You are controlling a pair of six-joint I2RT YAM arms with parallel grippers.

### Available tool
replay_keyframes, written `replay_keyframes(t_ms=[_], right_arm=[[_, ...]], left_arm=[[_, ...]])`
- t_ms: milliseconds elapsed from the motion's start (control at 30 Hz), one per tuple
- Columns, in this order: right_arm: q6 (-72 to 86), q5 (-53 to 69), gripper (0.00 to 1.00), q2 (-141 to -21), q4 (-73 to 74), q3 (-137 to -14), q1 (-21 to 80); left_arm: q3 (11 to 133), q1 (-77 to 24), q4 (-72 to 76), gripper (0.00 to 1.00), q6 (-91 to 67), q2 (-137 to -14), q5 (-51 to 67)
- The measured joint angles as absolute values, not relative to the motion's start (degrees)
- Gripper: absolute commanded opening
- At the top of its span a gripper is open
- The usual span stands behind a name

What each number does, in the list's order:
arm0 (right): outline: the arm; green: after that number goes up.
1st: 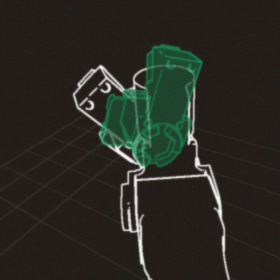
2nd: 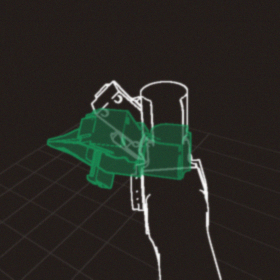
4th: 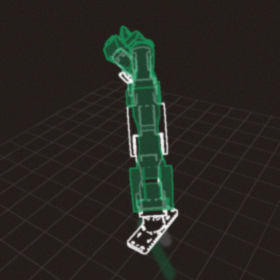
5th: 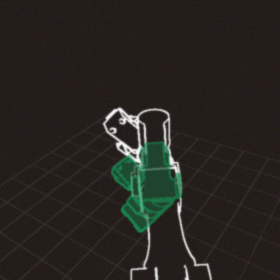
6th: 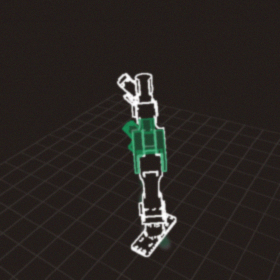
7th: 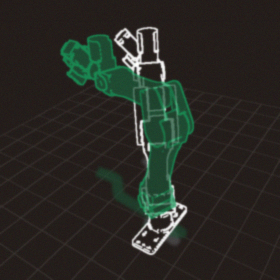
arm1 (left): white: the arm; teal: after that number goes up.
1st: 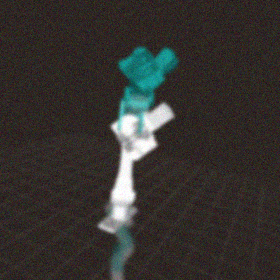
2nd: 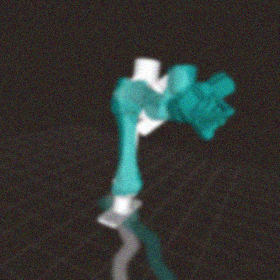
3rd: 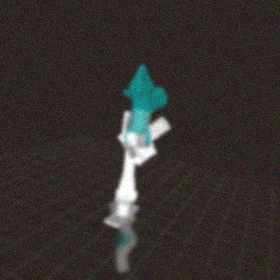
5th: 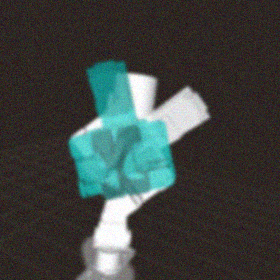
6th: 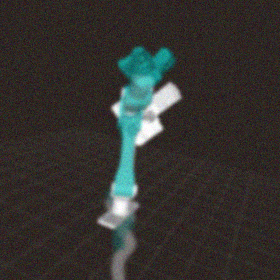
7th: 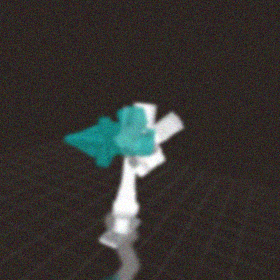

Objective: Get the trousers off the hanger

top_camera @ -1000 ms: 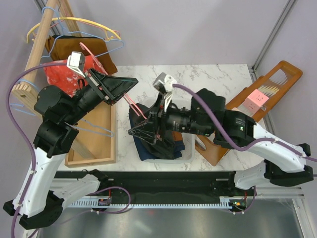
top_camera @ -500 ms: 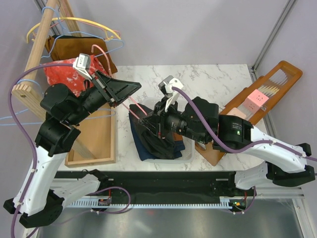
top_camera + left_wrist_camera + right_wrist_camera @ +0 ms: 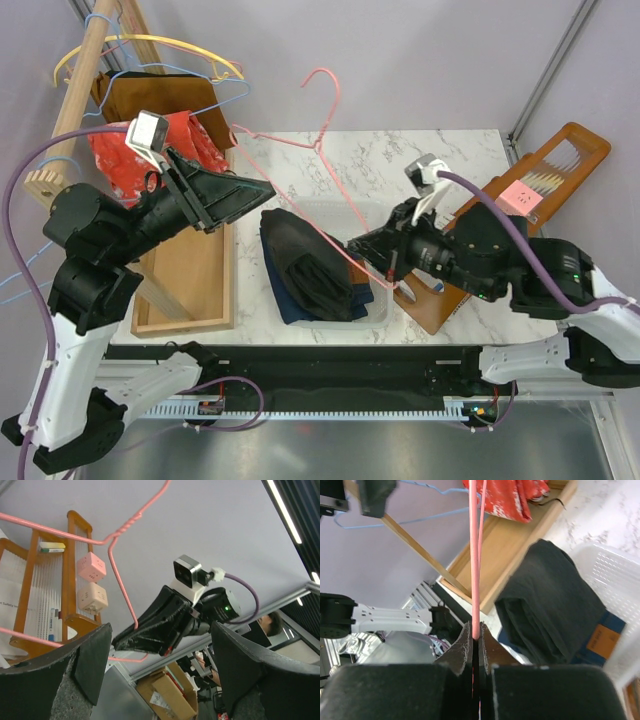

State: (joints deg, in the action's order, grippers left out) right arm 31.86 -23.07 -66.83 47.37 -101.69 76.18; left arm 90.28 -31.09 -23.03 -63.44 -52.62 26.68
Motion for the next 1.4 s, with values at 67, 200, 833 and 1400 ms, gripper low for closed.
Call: replay_keyframes(t_ms=[67, 200, 833, 1400], right_arm=[[32.36, -23.97, 0.00, -64.66, 50.76, -101.65, 76.16], [32.58, -24.27, 0.00, -62.06, 56.95, -102.37, 76.12], [19.46, -4.75, 0.00, -79.90, 65.21, -112.95, 54.68], [4.19, 31.35, 0.00, -95.35, 43.66, -116.09, 48.18]], left_arm=[[90.37, -31.09, -23.03, 0.86, -63.31, -52.01, 28.77], [90.41, -31.09, -22.63, 0.83, -63.18, -50.68, 32.23], [86.15, -31.09, -29.23, 0.82, -61.39, -34.44, 37.39], [84.82, -31.09, -42.76, 0.84, -59.44, -28.05, 34.57]])
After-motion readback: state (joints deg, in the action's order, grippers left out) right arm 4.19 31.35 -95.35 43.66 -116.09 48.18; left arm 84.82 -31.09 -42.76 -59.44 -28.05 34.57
